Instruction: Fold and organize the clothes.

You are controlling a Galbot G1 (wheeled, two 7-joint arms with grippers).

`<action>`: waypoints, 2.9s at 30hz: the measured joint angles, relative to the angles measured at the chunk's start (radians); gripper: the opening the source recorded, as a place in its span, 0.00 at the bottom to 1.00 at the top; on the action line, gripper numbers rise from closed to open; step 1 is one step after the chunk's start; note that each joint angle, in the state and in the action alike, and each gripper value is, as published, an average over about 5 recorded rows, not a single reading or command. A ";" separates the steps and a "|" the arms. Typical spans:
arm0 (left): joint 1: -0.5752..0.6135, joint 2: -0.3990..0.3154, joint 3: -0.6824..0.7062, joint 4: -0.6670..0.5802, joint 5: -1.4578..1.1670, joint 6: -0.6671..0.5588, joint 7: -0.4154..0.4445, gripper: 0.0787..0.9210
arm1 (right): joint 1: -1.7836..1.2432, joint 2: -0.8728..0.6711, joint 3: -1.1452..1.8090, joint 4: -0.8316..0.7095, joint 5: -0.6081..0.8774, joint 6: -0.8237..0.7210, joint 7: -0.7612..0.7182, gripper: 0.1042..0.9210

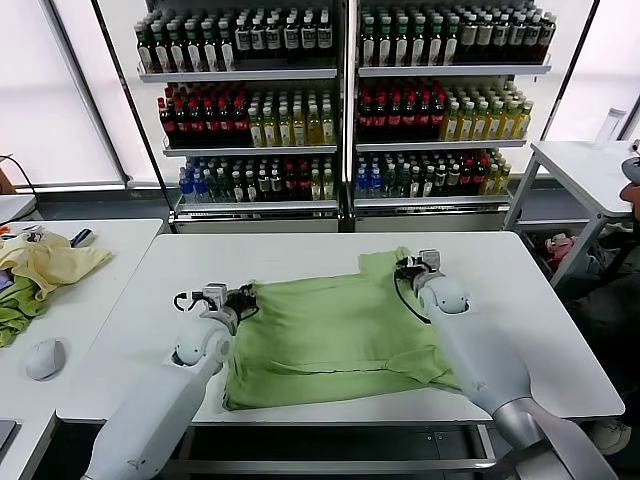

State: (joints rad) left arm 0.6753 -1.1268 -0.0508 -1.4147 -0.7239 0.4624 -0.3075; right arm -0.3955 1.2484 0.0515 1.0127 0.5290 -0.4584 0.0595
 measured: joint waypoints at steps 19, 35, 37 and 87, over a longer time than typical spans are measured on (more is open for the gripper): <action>0.131 0.092 -0.062 -0.261 -0.074 -0.019 -0.003 0.02 | -0.242 -0.147 0.127 0.450 0.071 -0.033 0.035 0.02; 0.307 0.165 -0.105 -0.455 -0.056 0.012 0.016 0.02 | -0.576 -0.226 0.301 0.788 0.087 -0.066 0.067 0.02; 0.332 0.169 -0.110 -0.468 -0.046 0.016 0.019 0.02 | -0.611 -0.227 0.317 0.809 0.086 -0.068 0.070 0.02; 0.658 -0.155 -0.211 -0.505 0.393 -0.006 -0.105 0.63 | -0.757 -0.240 0.323 0.883 0.042 -0.074 0.091 0.88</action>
State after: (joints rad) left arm 1.3331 -1.2821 -0.2620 -1.9199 -0.3307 0.4568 -0.4122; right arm -1.1524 1.0083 0.3744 1.8957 0.5715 -0.5321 0.1504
